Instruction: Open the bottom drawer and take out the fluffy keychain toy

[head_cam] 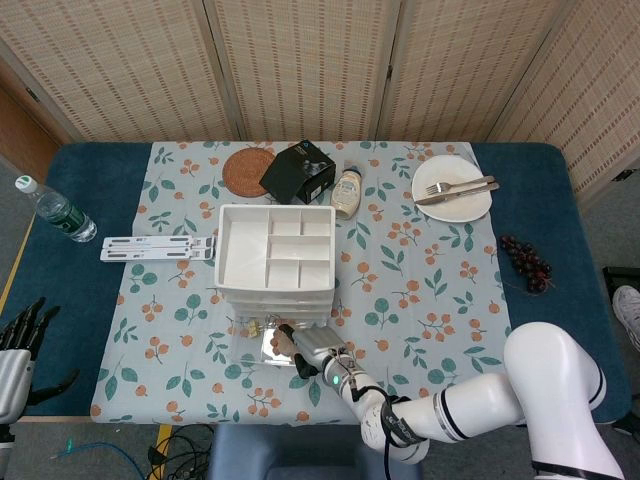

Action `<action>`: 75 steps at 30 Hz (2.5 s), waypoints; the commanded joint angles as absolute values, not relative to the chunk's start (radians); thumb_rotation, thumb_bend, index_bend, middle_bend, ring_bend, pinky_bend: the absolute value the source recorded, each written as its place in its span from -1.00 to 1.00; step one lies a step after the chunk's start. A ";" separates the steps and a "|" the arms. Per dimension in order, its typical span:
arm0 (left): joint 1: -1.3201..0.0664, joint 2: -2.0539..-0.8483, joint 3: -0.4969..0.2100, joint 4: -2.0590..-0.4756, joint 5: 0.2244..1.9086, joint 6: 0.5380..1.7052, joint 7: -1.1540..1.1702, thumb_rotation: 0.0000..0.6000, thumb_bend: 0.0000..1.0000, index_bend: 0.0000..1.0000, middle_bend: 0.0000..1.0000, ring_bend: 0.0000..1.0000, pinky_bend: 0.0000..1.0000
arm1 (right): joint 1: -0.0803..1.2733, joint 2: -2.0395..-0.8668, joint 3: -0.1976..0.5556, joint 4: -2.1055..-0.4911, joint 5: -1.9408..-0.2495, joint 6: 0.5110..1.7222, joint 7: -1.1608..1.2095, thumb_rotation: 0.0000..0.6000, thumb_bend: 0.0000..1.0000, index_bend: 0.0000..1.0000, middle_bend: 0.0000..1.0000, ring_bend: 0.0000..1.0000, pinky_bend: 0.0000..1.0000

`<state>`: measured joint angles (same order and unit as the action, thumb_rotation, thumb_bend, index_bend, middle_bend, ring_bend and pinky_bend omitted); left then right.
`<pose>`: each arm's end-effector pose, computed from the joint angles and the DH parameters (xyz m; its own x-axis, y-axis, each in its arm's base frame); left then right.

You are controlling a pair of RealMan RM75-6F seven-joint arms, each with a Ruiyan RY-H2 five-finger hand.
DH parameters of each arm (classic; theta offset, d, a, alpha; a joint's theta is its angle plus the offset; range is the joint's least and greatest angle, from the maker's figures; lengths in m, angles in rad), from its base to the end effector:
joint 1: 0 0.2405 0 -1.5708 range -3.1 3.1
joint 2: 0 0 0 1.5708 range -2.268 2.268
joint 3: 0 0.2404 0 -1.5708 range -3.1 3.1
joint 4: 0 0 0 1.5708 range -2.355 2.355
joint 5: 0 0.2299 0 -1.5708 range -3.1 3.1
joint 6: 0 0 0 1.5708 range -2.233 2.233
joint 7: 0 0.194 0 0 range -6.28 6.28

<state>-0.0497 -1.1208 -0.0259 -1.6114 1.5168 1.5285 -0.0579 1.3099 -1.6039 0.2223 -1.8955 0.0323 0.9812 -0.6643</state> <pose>-0.3083 0.2152 0.1354 0.3425 -0.0037 0.9395 0.9395 0.0071 -0.3424 0.0038 -0.2838 -0.1323 0.2957 -0.7638 0.5738 -0.9553 -0.2319 0.1836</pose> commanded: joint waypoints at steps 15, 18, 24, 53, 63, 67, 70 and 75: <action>-0.043 -1.124 -0.023 -1.602 1.517 1.531 -0.069 1.00 -0.62 -0.81 -1.00 -0.94 -0.77 | 1.299 -1.734 0.166 -1.815 -0.152 1.177 -0.761 1.00 -0.40 -0.76 0.86 1.00 1.00; -0.044 -1.127 -0.023 -1.598 1.518 1.528 -0.072 1.00 -0.62 -0.81 -1.00 -0.94 -0.77 | 1.296 -1.749 0.170 -1.806 -0.157 1.187 -0.777 1.00 -0.40 -0.74 0.86 1.00 1.00; -0.042 -1.131 -0.023 -1.590 1.517 1.530 -0.081 1.00 -0.62 -0.81 -1.00 -0.94 -0.77 | 1.296 -1.791 0.179 -1.774 -0.154 1.205 -0.827 1.00 -0.27 -0.71 0.86 1.00 1.00; -0.038 -1.133 -0.024 -1.583 1.511 1.524 -0.085 1.00 -0.62 -0.81 -1.00 -0.95 -0.77 | 1.249 -1.864 0.224 -1.676 -0.181 1.183 -0.944 1.00 -0.17 -0.59 0.86 1.00 1.00; -0.037 -1.133 -0.025 -1.576 1.506 1.522 -0.090 1.00 -0.62 -0.80 -1.00 -0.95 -0.77 | 1.251 -1.887 0.243 -1.644 -0.166 1.166 -0.981 1.00 -0.19 -0.45 0.86 1.00 1.00; -0.036 -1.133 -0.026 -1.575 1.504 1.522 -0.094 1.00 -0.62 -0.80 -1.00 -0.95 -0.77 | 1.252 -1.893 0.250 -1.634 -0.170 1.167 -0.990 1.00 -0.16 -0.28 0.88 1.00 1.00; -0.035 -1.132 -0.026 -1.575 1.504 1.523 -0.096 1.00 -0.62 -0.80 -1.00 -0.95 -0.77 | 1.250 -1.897 0.251 -1.630 -0.171 1.169 -0.997 1.00 -0.06 -0.13 0.90 1.00 1.00; -0.035 -1.132 -0.027 -1.576 1.505 1.523 -0.096 1.00 -0.62 -0.80 -1.00 -0.95 -0.77 | 1.243 -1.901 0.250 -1.626 -0.177 1.174 -1.006 1.00 0.06 0.05 0.92 1.00 1.00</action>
<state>-0.0351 -1.1316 -0.0268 -1.5755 1.5048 1.5227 -0.0960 1.2441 -1.9006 0.2500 -1.6267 -0.1759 1.1737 -1.0057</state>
